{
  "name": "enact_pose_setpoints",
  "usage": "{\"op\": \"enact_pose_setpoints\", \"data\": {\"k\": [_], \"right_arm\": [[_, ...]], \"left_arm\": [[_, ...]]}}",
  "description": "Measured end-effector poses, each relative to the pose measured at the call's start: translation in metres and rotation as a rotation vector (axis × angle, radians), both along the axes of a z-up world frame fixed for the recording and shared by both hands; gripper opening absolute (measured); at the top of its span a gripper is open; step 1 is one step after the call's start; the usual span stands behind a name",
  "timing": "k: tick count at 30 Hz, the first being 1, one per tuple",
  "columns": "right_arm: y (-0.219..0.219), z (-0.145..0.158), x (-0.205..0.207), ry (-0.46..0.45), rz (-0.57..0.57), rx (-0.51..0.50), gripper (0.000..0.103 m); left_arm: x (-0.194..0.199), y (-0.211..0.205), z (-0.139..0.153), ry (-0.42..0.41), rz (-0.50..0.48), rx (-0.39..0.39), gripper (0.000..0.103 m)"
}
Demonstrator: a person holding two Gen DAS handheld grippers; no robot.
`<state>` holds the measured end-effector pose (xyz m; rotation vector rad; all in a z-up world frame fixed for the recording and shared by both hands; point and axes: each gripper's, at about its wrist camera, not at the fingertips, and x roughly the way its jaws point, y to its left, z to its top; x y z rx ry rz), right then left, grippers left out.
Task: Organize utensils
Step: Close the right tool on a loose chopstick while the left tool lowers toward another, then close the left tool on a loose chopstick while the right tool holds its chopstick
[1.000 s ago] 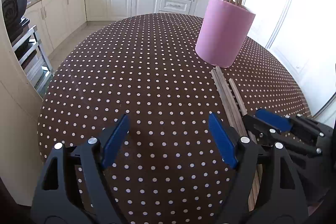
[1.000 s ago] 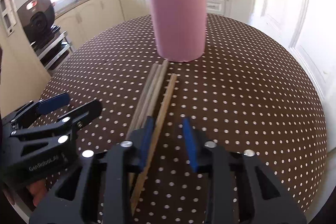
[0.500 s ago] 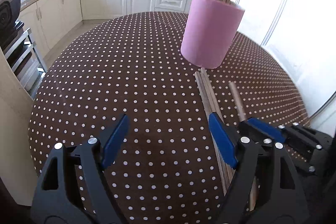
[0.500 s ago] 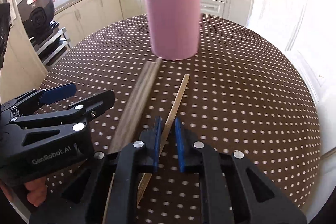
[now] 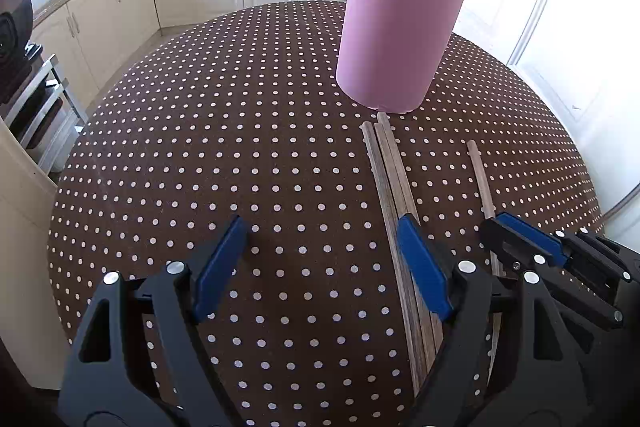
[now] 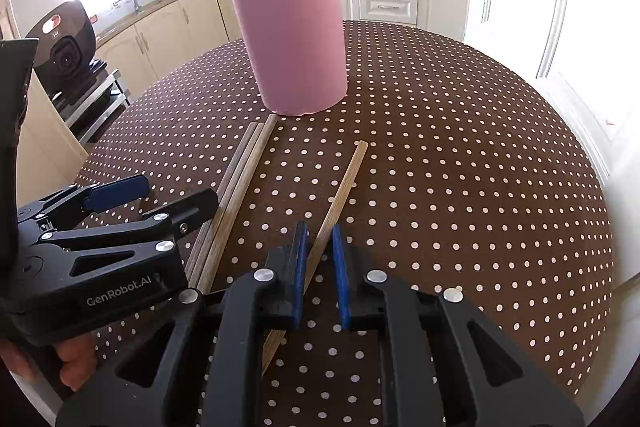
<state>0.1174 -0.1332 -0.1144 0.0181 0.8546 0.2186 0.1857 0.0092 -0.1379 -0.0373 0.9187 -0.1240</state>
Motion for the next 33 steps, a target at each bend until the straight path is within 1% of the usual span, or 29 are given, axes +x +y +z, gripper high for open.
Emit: {"op": "enact_pose_setpoints", "data": {"k": [7, 11, 12, 13, 14, 15, 17, 19, 23, 26, 28, 30, 33], "right_arm": [[-0.009, 0.001, -0.001, 0.0, -0.007, 0.017, 0.01], [-0.014, 0.002, -0.002, 0.0, -0.018, 0.02, 0.01], [-0.014, 0.002, -0.002, 0.001, -0.02, 0.023, 0.01], [-0.015, 0.002, -0.002, 0.001, -0.022, 0.025, 0.01], [-0.015, 0.003, -0.002, 0.0, -0.025, 0.025, 0.01], [-0.016, 0.003, -0.003, -0.001, -0.028, 0.025, 0.01], [-0.019, 0.003, -0.003, -0.001, -0.027, 0.027, 0.011], [-0.021, 0.002, -0.006, -0.005, -0.017, 0.029, 0.011], [-0.023, 0.001, -0.01, -0.019, 0.012, 0.029, 0.011], [-0.028, 0.001, -0.014, -0.036, 0.009, 0.011, 0.007], [-0.032, 0.001, -0.015, -0.032, 0.013, 0.023, 0.007], [-0.037, 0.001, -0.017, -0.025, 0.015, 0.032, 0.006], [-0.04, 0.001, -0.021, -0.023, 0.014, 0.019, 0.006]], "left_arm": [[0.009, -0.004, 0.0, 0.035, 0.022, 0.015, 0.077], [0.027, -0.013, 0.0, 0.056, 0.043, 0.025, 0.077], [0.03, -0.016, -0.001, 0.059, 0.05, 0.044, 0.073], [0.032, -0.02, -0.001, 0.048, 0.064, 0.074, 0.061], [0.031, -0.022, 0.0, 0.03, 0.069, 0.072, 0.048], [0.031, -0.024, 0.001, 0.022, 0.067, 0.055, 0.025], [0.033, -0.023, 0.0, 0.023, 0.065, 0.021, 0.02], [0.029, -0.02, -0.003, 0.01, 0.056, 0.013, 0.011], [0.019, -0.008, -0.005, 0.013, 0.006, -0.023, 0.008], [0.009, -0.002, -0.005, 0.009, -0.037, -0.045, 0.006], [-0.001, 0.003, -0.006, 0.012, -0.066, -0.069, 0.006], [-0.009, 0.007, -0.006, 0.011, -0.065, -0.072, 0.006], [-0.019, 0.009, -0.005, 0.019, -0.06, -0.06, 0.006]]}}
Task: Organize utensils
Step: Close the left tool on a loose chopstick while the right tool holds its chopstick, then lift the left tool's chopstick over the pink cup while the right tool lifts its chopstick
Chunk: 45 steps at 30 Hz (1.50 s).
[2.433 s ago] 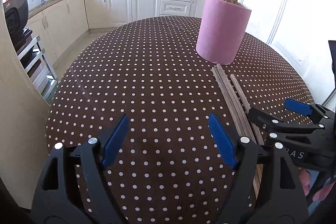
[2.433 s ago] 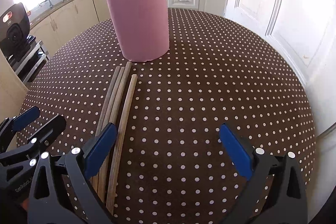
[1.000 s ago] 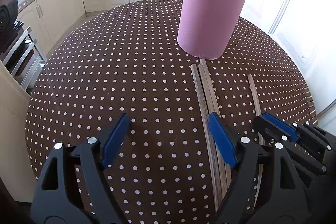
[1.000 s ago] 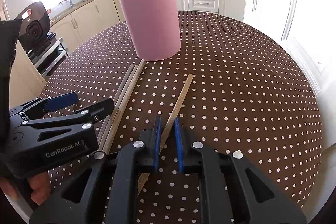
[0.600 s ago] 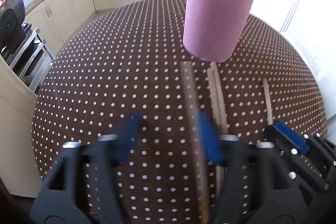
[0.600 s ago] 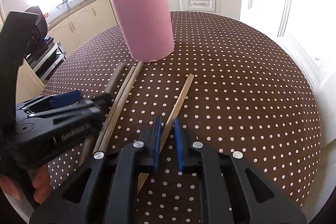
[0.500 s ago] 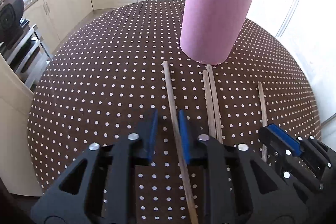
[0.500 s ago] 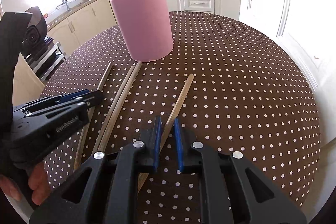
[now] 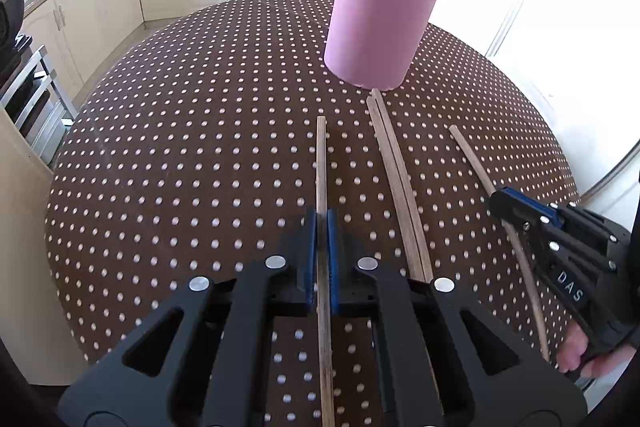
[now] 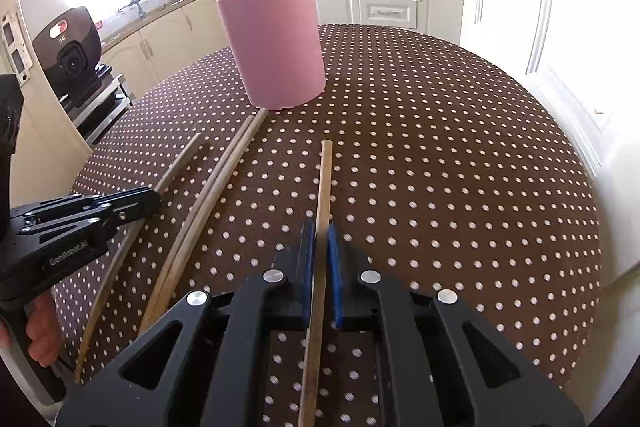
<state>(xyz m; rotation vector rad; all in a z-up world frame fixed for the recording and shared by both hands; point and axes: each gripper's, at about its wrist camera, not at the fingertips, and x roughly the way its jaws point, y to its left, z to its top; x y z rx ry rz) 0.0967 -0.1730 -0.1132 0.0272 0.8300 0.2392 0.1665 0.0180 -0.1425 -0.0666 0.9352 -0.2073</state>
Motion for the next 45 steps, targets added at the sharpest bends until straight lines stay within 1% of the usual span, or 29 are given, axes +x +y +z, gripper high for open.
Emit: {"op": "enact_pose_setpoints", "data": {"k": [4, 7, 9, 11, 12, 13, 16, 17, 18, 19, 20, 21, 22, 24, 25, 28, 32, 35, 39, 45], "right_arm": [[-0.005, 0.001, -0.004, 0.013, -0.009, -0.009, 0.008], [-0.003, 0.003, -0.001, 0.012, -0.03, -0.027, 0.015], [-0.003, 0.003, 0.001, 0.012, -0.035, -0.032, 0.022], [-0.001, 0.004, 0.004, 0.011, -0.032, -0.052, 0.029], [0.0, 0.004, 0.006, 0.01, -0.033, -0.059, 0.03], [0.001, 0.003, 0.008, 0.011, -0.035, -0.064, 0.03], [0.003, 0.002, 0.013, 0.009, -0.03, -0.074, 0.03], [0.004, 0.002, 0.016, 0.008, -0.03, -0.077, 0.03], [0.005, 0.002, 0.018, 0.006, -0.034, -0.077, 0.029], [0.005, 0.002, 0.019, 0.002, -0.036, -0.078, 0.025], [0.005, 0.001, 0.019, -0.002, -0.042, -0.088, 0.015], [0.005, 0.001, 0.02, -0.003, -0.046, -0.096, 0.008], [0.004, 0.002, 0.02, -0.002, -0.041, -0.087, 0.006], [0.002, 0.001, 0.02, 0.002, -0.036, -0.065, 0.006], [0.001, 0.001, 0.02, 0.001, -0.036, -0.062, 0.006], [0.001, 0.002, 0.02, 0.003, -0.046, -0.055, 0.006], [-0.002, 0.006, 0.019, -0.003, -0.054, -0.033, 0.006], [-0.005, 0.012, 0.018, -0.023, -0.067, -0.003, 0.006], [-0.008, 0.026, 0.015, -0.064, -0.061, 0.045, 0.006], [-0.009, 0.048, 0.012, -0.138, -0.064, 0.082, 0.005]], "left_arm": [[-0.008, 0.001, 0.001, -0.001, 0.013, 0.014, 0.007], [-0.012, 0.001, 0.002, -0.002, 0.017, 0.028, 0.007], [-0.011, -0.003, 0.002, -0.001, 0.013, 0.046, 0.009], [-0.007, -0.009, 0.002, 0.0, 0.008, 0.048, 0.014], [-0.007, -0.01, 0.002, 0.001, 0.007, 0.042, 0.02], [-0.007, -0.009, 0.003, 0.001, 0.006, 0.034, 0.025], [-0.005, -0.012, 0.003, -0.004, 0.009, 0.02, 0.035], [-0.003, -0.013, 0.002, -0.007, 0.015, 0.019, 0.035], [-0.001, -0.014, 0.002, -0.015, 0.023, 0.025, 0.035], [0.002, -0.016, 0.001, -0.022, 0.027, 0.03, 0.034], [0.003, -0.017, 0.0, -0.03, 0.035, 0.039, 0.031], [0.005, -0.018, 0.0, -0.036, 0.051, 0.058, 0.021], [0.008, -0.018, -0.001, -0.037, 0.057, 0.064, 0.017], [0.013, -0.013, -0.001, -0.033, 0.058, 0.035, 0.012], [0.015, -0.009, -0.002, -0.03, 0.067, 0.013, 0.006], [0.017, -0.001, -0.001, -0.016, 0.083, -0.018, 0.006], [0.017, -0.003, 0.0, -0.021, 0.09, 0.015, 0.006], [0.019, -0.007, 0.003, -0.001, 0.098, 0.007, 0.006], [0.023, -0.014, 0.015, -0.033, 0.101, 0.013, 0.006], [0.017, -0.017, 0.029, -0.08, 0.094, 0.003, 0.006]]}}
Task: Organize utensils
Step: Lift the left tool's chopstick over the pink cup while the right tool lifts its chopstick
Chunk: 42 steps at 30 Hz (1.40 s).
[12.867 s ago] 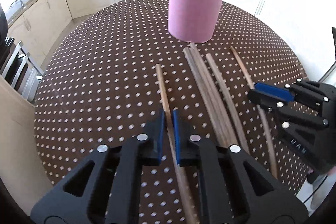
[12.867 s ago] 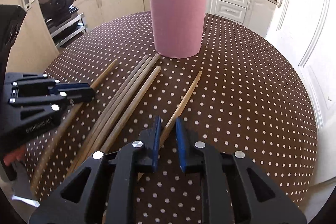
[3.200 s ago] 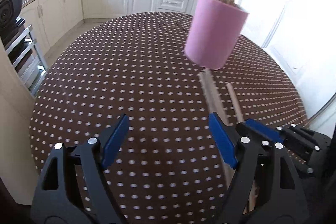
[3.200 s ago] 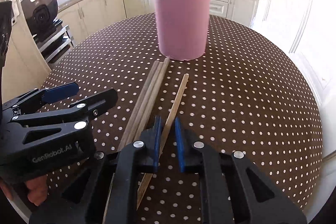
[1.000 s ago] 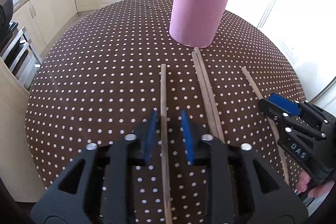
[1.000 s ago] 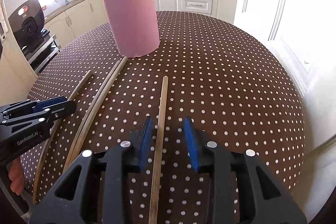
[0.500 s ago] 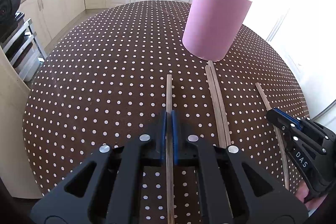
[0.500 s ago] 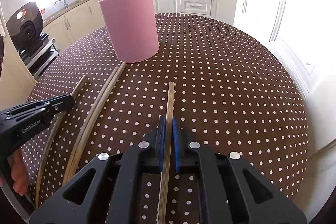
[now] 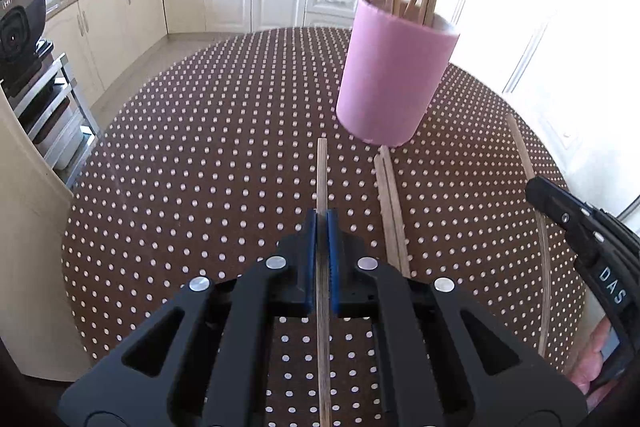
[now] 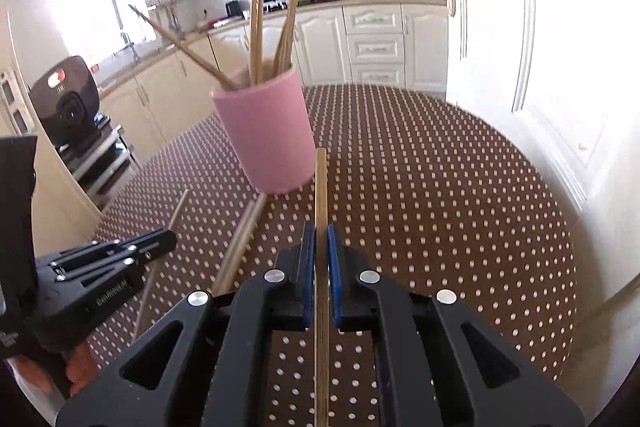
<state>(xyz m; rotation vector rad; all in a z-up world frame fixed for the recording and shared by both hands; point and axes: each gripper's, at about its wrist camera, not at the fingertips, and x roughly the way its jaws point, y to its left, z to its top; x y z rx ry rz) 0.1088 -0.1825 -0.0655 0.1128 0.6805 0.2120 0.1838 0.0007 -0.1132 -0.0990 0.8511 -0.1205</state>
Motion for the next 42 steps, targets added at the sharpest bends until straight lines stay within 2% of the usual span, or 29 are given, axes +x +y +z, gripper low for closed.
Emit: {"op": "enact_pose_setpoints", "data": {"k": [25, 32, 42], "right_arm": [[0.001, 0.064, -0.003, -0.215, 0.0, 0.037, 0.005], [0.003, 0.076, -0.004, -0.256, 0.0, 0.04, 0.005], [0.009, 0.096, -0.004, -0.328, 0.007, 0.037, 0.005]], "left_arm": [[-0.014, 0.0, 0.08, -0.219, 0.006, -0.014, 0.006], [-0.015, -0.003, 0.094, -0.269, -0.001, -0.013, 0.006], [-0.023, -0.006, 0.126, -0.381, -0.018, 0.002, 0.006]]}}
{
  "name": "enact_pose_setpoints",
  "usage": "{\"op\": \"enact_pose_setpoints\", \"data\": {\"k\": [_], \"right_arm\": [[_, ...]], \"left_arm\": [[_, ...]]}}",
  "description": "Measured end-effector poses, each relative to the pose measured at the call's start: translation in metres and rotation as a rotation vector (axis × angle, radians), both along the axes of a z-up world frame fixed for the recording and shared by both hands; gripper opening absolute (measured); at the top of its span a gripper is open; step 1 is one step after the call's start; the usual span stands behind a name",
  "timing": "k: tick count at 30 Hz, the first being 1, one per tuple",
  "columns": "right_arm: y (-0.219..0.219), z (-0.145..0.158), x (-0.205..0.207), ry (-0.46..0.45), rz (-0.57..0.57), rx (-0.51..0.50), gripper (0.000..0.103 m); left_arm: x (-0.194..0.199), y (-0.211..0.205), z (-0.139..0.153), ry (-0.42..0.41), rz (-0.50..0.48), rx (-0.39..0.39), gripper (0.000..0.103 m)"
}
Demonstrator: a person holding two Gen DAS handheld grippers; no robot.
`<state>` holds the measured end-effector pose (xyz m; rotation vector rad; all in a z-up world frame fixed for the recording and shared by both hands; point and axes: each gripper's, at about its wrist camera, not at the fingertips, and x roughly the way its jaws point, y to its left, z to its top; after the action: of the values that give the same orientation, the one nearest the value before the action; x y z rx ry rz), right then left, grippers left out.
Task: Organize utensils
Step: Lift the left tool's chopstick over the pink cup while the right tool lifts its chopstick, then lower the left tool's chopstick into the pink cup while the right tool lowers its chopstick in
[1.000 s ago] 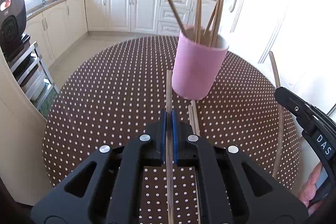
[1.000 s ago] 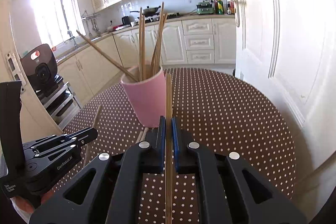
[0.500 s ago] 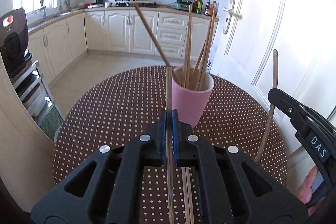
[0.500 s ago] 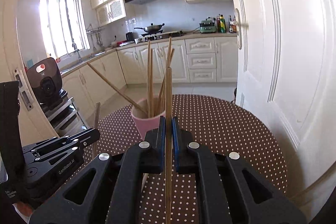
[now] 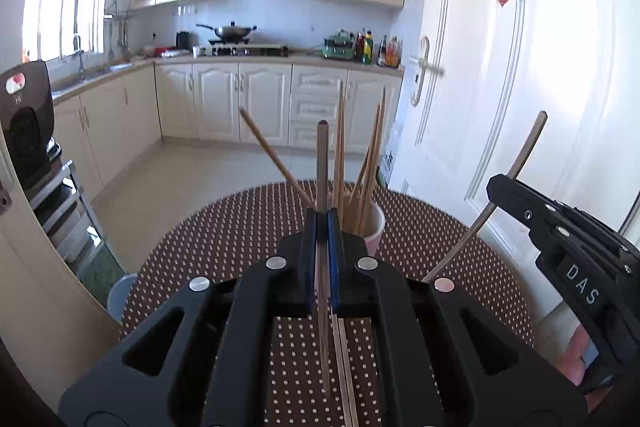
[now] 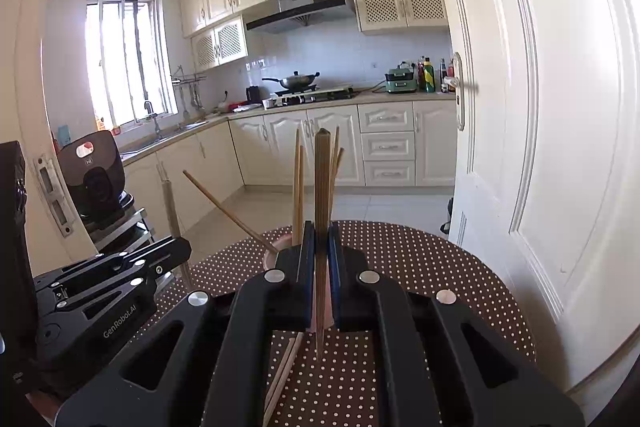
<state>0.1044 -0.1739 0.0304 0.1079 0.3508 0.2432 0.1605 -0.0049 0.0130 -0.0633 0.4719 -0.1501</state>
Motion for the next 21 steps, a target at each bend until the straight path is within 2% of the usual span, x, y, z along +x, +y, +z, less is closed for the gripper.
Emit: {"op": "enact_pose_setpoints", "data": {"k": [21], "right_arm": [[0.002, 0.058, -0.003, -0.167, 0.005, 0.032, 0.005]], "left_arm": [[-0.003, -0.009, 0.067, -0.173, -0.007, 0.01, 0.006]]}}
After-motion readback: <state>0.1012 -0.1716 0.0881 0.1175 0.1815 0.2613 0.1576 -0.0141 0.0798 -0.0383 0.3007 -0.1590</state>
